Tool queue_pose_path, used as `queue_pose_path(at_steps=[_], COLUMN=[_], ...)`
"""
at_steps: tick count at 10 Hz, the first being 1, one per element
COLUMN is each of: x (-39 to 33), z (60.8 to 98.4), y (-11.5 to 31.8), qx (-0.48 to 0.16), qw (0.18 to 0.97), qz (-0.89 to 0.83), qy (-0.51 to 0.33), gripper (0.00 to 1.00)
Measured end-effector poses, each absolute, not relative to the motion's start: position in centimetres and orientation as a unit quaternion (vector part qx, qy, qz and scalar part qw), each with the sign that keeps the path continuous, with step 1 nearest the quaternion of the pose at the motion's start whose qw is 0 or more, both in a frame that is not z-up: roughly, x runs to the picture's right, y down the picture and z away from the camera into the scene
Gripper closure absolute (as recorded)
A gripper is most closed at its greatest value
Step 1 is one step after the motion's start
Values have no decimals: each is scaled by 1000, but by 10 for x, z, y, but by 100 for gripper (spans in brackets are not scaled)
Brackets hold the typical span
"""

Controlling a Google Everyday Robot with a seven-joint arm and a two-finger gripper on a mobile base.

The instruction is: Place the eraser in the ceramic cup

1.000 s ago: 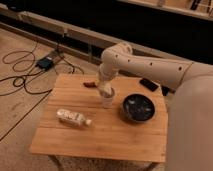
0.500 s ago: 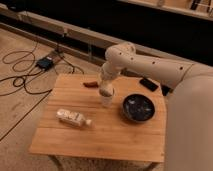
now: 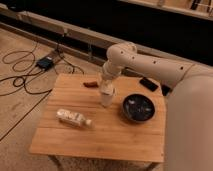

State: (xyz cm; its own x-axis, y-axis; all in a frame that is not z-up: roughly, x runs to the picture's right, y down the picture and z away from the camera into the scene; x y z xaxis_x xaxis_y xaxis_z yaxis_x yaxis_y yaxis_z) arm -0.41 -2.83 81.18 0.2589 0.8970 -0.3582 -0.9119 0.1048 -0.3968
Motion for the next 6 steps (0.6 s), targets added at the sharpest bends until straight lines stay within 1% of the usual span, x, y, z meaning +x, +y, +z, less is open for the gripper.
queue_pose_path(at_steps=[6], x=[-6], z=[811], y=[-28], qx=[-282], qw=[742], qz=[608], qy=[10], gripper=[28])
